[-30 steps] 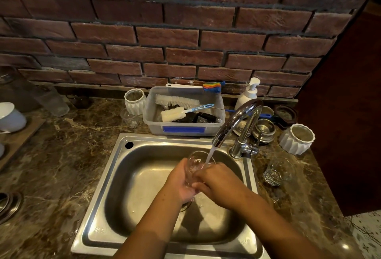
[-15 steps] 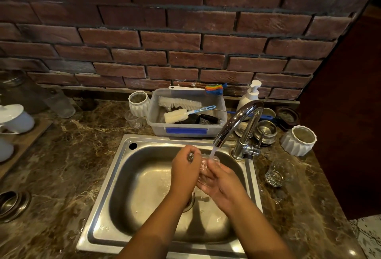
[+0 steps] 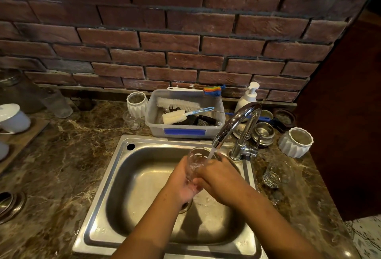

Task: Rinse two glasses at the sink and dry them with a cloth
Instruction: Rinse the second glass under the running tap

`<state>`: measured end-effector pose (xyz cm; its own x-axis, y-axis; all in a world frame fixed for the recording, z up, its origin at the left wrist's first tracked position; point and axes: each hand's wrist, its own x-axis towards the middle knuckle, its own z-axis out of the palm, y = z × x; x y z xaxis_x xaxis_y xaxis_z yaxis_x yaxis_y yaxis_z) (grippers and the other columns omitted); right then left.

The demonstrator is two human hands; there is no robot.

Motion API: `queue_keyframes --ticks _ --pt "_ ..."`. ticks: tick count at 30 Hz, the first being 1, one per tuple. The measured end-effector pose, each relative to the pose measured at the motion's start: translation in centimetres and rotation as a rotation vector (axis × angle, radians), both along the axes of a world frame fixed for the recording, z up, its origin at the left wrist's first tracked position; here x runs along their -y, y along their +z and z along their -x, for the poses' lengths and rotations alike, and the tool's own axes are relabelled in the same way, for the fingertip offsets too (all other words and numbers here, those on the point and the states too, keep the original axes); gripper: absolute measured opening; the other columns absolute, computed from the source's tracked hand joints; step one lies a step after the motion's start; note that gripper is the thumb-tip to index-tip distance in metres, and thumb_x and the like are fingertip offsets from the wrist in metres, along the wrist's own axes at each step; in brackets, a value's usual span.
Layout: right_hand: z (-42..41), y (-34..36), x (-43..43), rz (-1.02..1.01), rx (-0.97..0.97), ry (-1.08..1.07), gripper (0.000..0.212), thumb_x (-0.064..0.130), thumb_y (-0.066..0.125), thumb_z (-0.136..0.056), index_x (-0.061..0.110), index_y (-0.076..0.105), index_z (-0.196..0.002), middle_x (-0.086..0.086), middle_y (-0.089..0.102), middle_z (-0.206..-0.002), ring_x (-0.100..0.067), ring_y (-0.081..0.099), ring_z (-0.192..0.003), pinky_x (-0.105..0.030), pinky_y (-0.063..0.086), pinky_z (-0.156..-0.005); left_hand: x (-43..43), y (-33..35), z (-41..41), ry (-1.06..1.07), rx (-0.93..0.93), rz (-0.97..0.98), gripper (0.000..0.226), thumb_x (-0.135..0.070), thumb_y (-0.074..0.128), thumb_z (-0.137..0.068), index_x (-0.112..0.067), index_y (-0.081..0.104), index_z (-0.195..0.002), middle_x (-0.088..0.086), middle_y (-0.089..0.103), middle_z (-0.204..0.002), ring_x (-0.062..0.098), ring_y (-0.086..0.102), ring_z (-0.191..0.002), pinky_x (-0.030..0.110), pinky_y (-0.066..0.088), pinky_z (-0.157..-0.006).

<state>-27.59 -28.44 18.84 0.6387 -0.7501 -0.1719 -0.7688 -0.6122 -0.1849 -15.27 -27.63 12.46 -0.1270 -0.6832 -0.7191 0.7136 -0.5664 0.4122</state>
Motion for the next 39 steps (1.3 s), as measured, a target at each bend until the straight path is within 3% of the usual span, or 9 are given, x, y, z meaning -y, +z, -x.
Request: queue_keyframes --ticks 3,6,11,15,22,28,33,37,39 --pt "-0.2 -1.1 -0.6 -0.072 0.205 -0.113 0.021 0.036 0.048 -0.100 0.029 0.066 -0.109 0.005 0.071 -0.108 -0.011 0.063 -0.107 -0.040 0.033 -0.115 0.0 0.6 0.6 0.050 0.129 0.024 0.029 -0.032 0.056 -0.099 -0.007 0.071 -0.098 0.008 0.072 -0.078 0.017 0.067 -0.062 0.025 0.051 -0.050" --pt "-0.3 -2.3 -0.7 -0.190 0.524 -0.332 0.020 0.037 0.053 -0.098 0.027 0.069 -0.104 0.007 0.073 -0.089 -0.005 0.067 -0.083 -0.036 0.056 -0.083 0.4 1.0 1.4 0.110 0.396 0.113 0.026 -0.027 0.049 -0.103 -0.010 0.067 -0.096 0.009 0.069 -0.078 0.019 0.066 -0.071 0.030 0.053 -0.058" --pt "-0.6 -2.2 -0.5 -0.654 1.214 -0.869 0.031 0.029 0.052 -0.101 0.017 0.075 -0.084 0.001 0.074 -0.072 -0.012 0.071 -0.075 -0.040 0.056 -0.082 0.6 1.1 2.0 0.061 1.081 0.479 0.018 -0.021 0.050 -0.102 -0.016 0.063 -0.090 0.006 0.065 -0.088 0.021 0.065 -0.082 0.028 0.056 -0.066" --pt "0.2 -2.2 -0.6 -1.188 1.597 -1.031 0.024 0.024 0.056 -0.098 0.008 0.074 -0.094 -0.015 0.075 -0.082 -0.026 0.074 -0.076 -0.049 0.055 -0.084 0.2 -0.1 1.3 -0.096 1.453 0.748 0.008 -0.024 0.055 -0.101 -0.021 0.062 -0.099 -0.006 0.057 -0.098 0.004 0.057 -0.088 0.018 0.049 -0.070" --pt "0.8 -2.4 0.1 -0.648 1.090 -0.805 0.029 0.025 0.054 -0.100 0.009 0.071 -0.083 -0.016 0.075 -0.078 -0.028 0.071 -0.073 -0.051 0.057 -0.087 0.5 0.8 1.0 -0.214 0.870 0.468 0.020 -0.028 0.056 -0.102 -0.017 0.071 -0.094 0.010 0.072 -0.090 0.021 0.070 -0.074 0.044 0.061 -0.064" --pt "2.2 -0.1 2.2 -0.475 0.843 -0.570 0.027 0.031 0.066 -0.093 0.016 0.066 -0.071 -0.006 0.068 -0.059 -0.017 0.066 -0.053 -0.029 0.053 -0.053 -0.1 2.6 0.4 -0.471 0.251 0.336 0.059 -0.058 0.053 -0.090 -0.014 0.062 -0.128 0.019 0.075 -0.097 0.035 0.071 -0.079 0.035 0.058 -0.061" --pt "0.4 -2.1 2.4 -0.163 0.710 -0.648 0.040 0.039 0.057 -0.097 0.022 0.056 -0.061 0.005 0.055 -0.054 -0.009 0.053 -0.047 -0.025 0.042 -0.050 -0.5 2.3 1.2 -0.346 0.074 0.171 0.064 -0.066 0.045 -0.094 -0.012 0.073 -0.112 0.017 0.074 -0.092 0.030 0.067 -0.082 0.038 0.054 -0.074" --pt "-1.7 -4.1 1.0 -0.192 0.808 -0.699 0.022 0.040 0.051 -0.098 0.021 0.063 -0.102 0.004 0.060 -0.095 -0.007 0.060 -0.080 -0.026 0.047 -0.070 -0.6 1.4 1.5 -0.071 0.039 0.056 0.062 -0.062 0.051 -0.095 -0.008 0.071 -0.119 0.021 0.076 -0.109 0.034 0.070 -0.106 0.048 0.056 -0.089" --pt "-2.4 -4.6 0.0 -0.236 0.666 -0.607 0.048 0.046 0.049 -0.098 0.028 0.043 -0.142 0.003 0.040 -0.129 -0.009 0.050 -0.114 -0.024 0.044 -0.091 -0.6 0.7 1.3 -0.010 0.005 0.015 0.065 -0.065 0.054 -0.091 -0.013 0.067 -0.128 0.019 0.073 -0.120 0.034 0.068 -0.115 0.048 0.054 -0.097"
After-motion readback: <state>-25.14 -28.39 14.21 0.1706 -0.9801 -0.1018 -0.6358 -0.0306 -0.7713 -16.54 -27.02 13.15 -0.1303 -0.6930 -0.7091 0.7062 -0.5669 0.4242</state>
